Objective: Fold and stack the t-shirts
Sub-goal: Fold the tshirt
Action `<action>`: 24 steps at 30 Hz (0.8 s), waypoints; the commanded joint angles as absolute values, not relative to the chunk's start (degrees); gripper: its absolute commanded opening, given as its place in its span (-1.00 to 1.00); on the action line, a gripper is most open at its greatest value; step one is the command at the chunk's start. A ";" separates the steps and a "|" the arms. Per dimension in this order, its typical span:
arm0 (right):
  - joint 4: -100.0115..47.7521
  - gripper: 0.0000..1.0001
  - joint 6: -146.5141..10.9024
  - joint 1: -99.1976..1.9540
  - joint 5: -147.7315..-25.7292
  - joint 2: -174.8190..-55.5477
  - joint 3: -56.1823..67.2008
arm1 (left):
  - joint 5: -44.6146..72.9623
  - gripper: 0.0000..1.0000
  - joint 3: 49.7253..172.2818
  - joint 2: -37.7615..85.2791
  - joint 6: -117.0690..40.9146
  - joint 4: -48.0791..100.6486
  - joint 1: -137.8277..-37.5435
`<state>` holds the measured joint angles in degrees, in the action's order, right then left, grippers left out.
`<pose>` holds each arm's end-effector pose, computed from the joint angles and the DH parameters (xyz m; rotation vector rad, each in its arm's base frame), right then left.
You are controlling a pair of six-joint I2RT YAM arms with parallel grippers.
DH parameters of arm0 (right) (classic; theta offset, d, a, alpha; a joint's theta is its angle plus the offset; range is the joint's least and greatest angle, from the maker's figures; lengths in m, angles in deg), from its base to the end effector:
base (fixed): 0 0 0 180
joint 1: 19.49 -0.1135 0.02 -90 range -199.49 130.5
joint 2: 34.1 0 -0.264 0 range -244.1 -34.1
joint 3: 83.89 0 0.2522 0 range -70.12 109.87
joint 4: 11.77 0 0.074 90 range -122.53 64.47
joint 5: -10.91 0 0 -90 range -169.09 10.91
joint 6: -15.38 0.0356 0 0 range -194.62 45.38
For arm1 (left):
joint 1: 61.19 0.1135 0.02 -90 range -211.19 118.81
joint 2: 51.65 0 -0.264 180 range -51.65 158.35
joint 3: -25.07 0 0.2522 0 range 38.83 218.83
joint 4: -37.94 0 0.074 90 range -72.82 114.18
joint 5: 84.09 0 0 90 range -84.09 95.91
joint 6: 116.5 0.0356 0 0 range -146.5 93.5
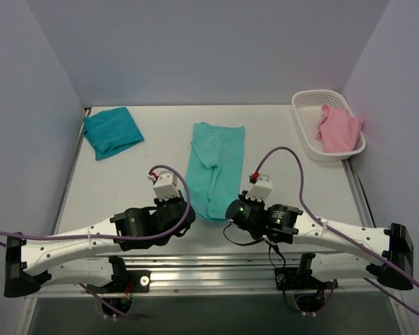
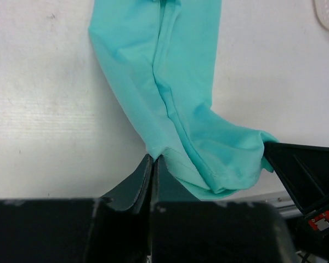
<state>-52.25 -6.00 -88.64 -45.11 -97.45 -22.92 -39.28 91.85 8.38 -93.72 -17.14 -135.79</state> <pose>0.1003 0.2073 0.2686 0.2870 2.2317 0.6622 0.0786 -0.1904 0.2978 -0.2002 2.1540 -0.4776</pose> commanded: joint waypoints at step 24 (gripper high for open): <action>-44.96 -1.00 -36.74 -61.08 -49.38 -129.19 2.11 | -22.05 -0.94 114.07 35.35 -69.04 3.52 -109.54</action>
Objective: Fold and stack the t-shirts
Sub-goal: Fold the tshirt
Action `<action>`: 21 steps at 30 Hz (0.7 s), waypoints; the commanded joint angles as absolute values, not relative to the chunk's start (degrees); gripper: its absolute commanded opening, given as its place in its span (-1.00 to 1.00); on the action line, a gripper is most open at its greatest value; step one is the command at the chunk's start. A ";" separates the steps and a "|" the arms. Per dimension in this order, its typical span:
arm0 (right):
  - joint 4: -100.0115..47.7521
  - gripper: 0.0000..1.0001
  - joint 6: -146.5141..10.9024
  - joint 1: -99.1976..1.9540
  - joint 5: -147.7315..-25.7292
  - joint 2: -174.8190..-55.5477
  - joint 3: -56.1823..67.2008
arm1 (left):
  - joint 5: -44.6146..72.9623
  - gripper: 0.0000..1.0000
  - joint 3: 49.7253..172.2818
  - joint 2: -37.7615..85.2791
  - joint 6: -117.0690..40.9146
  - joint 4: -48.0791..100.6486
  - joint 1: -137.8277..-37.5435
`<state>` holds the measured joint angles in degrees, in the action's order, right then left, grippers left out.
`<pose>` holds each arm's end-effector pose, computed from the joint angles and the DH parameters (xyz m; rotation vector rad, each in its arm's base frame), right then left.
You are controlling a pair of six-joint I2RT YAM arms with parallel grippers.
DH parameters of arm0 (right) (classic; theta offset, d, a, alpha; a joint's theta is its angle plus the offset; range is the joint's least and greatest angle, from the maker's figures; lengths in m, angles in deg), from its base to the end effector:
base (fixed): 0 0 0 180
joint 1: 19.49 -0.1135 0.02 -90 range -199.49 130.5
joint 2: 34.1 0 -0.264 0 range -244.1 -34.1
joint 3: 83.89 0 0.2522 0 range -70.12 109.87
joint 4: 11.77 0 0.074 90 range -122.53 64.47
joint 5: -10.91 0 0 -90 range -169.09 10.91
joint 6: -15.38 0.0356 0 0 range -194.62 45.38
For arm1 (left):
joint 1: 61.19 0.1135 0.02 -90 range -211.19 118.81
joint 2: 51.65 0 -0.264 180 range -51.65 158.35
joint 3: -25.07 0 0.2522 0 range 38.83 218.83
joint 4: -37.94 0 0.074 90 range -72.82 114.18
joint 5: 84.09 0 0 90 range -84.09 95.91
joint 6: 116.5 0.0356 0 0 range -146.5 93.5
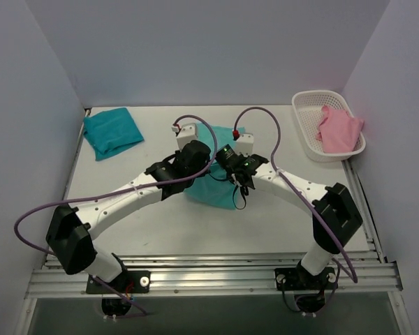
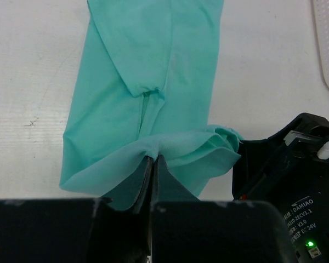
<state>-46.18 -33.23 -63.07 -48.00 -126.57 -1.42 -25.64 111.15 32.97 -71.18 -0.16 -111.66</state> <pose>0.2694 0.2310 0.2603 0.2155 2.2084 0.1735 0.2251 -0.2435 0.3205 -0.1923 2.1188 -0.3799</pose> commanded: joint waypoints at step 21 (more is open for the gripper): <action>-41.79 -1.00 -41.92 -51.14 -56.67 -152.48 16.70 | -4.99 -0.95 125.92 63.12 -65.34 12.31 -91.25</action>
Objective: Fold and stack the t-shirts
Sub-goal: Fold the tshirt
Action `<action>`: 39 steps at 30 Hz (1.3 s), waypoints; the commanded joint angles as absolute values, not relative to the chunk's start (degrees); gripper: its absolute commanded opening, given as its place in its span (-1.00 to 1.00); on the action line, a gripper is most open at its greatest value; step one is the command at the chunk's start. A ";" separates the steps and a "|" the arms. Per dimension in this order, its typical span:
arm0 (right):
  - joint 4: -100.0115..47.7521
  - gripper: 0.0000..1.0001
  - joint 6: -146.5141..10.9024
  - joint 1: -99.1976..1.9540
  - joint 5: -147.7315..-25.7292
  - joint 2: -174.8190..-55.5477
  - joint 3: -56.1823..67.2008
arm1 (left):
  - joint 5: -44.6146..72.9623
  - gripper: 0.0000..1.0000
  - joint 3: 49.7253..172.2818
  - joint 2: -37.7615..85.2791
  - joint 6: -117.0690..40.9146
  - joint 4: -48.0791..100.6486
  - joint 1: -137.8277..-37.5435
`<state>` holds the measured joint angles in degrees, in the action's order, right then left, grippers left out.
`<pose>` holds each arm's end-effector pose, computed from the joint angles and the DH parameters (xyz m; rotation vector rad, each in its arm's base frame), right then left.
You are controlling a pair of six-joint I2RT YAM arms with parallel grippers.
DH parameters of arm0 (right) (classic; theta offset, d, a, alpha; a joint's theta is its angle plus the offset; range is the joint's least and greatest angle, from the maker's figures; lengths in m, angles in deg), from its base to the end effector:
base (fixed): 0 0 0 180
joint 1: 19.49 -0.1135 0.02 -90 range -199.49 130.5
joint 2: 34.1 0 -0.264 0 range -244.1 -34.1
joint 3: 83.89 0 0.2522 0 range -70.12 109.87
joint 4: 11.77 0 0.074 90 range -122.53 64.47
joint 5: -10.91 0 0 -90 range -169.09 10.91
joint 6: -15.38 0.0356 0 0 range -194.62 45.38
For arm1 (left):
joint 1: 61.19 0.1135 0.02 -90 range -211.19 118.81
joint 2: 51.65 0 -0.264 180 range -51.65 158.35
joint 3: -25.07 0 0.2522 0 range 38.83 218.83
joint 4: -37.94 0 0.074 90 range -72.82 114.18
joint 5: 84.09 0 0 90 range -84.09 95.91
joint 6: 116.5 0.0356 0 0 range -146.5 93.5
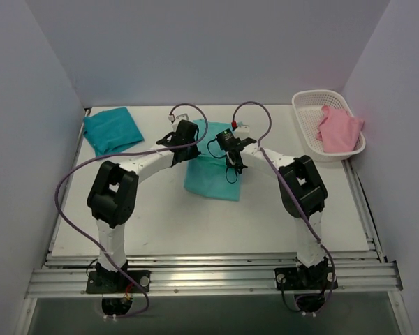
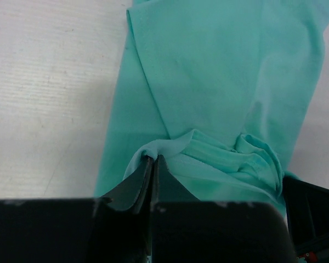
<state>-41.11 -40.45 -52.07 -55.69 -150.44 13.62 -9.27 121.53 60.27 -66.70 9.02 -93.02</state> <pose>0.3843 0.2288 0.1892 0.2156 2.3154 0.0865 0.3780 -0.2236 0.2154 -0.3003 2.3148 -0.3251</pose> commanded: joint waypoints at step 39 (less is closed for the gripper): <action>-40.05 0.74 -39.38 -52.80 -55.62 -118.30 -4.02 | -7.37 0.88 106.85 37.55 -63.60 13.73 -87.73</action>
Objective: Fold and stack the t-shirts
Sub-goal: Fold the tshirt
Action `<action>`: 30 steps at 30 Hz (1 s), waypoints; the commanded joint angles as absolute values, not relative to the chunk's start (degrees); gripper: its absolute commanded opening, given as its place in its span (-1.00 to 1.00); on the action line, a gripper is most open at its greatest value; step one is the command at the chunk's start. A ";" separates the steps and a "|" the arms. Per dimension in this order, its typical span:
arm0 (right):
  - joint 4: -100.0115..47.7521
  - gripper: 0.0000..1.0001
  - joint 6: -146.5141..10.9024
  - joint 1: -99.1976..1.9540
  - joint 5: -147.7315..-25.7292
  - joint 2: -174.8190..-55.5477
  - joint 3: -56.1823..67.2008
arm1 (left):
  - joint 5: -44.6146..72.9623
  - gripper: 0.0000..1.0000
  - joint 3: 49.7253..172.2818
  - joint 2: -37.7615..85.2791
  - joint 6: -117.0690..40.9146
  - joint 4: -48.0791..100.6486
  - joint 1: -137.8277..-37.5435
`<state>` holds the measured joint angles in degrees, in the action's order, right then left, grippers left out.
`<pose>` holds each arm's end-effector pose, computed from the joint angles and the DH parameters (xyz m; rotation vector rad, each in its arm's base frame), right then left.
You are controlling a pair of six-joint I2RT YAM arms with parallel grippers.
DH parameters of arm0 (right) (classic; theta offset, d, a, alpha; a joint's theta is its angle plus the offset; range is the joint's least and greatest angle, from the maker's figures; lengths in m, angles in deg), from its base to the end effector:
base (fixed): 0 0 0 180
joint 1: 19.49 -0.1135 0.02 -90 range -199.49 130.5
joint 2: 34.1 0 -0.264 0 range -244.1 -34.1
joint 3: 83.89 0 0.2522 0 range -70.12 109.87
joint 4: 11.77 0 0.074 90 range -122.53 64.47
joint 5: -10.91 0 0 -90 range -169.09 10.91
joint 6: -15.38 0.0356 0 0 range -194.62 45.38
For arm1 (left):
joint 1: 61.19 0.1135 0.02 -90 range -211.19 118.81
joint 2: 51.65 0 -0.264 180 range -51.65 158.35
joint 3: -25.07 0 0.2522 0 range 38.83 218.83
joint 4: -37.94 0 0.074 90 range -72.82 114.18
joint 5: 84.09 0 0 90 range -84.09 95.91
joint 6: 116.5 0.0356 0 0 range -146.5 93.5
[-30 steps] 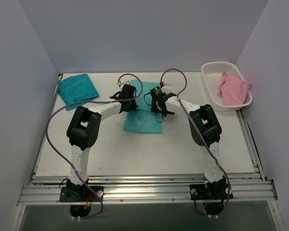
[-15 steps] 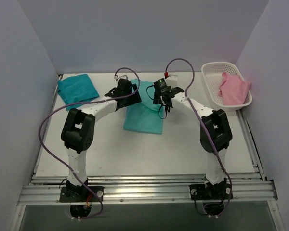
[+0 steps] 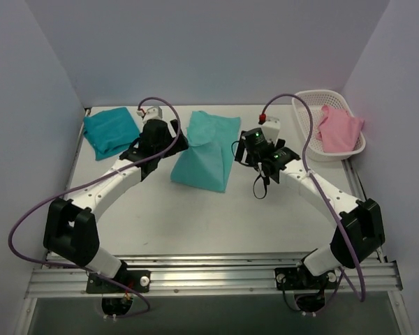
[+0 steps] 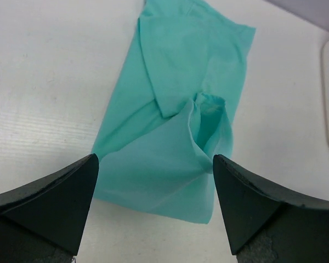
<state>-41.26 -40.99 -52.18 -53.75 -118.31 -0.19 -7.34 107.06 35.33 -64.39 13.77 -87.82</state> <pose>0.2923 0.1695 0.3208 0.2805 2.0303 0.2594 0.3185 -0.1506 0.3023 -0.3471 2.0672 -0.4500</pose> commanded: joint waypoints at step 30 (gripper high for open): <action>-22.99 -1.00 -40.61 -58.78 -65.02 -155.72 19.16 | 3.54 0.88 136.40 74.65 -57.96 12.40 -83.86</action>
